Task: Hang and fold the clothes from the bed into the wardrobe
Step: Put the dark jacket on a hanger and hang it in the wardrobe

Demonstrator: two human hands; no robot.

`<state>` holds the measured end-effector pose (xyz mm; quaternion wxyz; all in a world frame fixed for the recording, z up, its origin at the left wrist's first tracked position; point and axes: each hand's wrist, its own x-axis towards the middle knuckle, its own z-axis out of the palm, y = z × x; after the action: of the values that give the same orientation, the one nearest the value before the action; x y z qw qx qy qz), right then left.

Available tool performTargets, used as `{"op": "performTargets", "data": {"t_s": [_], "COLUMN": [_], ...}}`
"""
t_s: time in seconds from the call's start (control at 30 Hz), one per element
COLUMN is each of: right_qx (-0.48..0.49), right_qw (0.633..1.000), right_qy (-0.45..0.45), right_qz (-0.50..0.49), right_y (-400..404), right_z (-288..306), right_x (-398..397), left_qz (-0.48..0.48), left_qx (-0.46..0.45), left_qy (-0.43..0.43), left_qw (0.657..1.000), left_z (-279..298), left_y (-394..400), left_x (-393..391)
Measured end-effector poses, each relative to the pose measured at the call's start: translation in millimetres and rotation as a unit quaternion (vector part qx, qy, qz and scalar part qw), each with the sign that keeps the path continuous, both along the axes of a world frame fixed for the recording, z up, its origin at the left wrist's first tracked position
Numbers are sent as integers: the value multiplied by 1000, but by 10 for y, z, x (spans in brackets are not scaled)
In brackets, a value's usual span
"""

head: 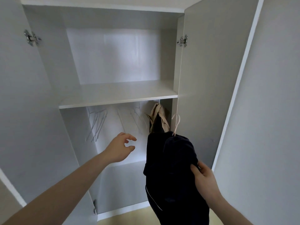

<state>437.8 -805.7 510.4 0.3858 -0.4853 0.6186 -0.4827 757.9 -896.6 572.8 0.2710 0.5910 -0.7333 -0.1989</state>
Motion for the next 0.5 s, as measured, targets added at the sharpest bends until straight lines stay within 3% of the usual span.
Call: {"op": "performTargets", "data": {"t_s": [0.5], "right_qx": [3], "right_qw": [998], "right_qy": [-12], "right_qz": [-65], "right_y": [-1298], "right_z": [-287], "right_x": [726], "left_qz": [-18], "left_qx": [133], "left_qy": [51], "left_qw": [990], "left_z": [-587], "left_y": [-2110], "left_x": [231]}}
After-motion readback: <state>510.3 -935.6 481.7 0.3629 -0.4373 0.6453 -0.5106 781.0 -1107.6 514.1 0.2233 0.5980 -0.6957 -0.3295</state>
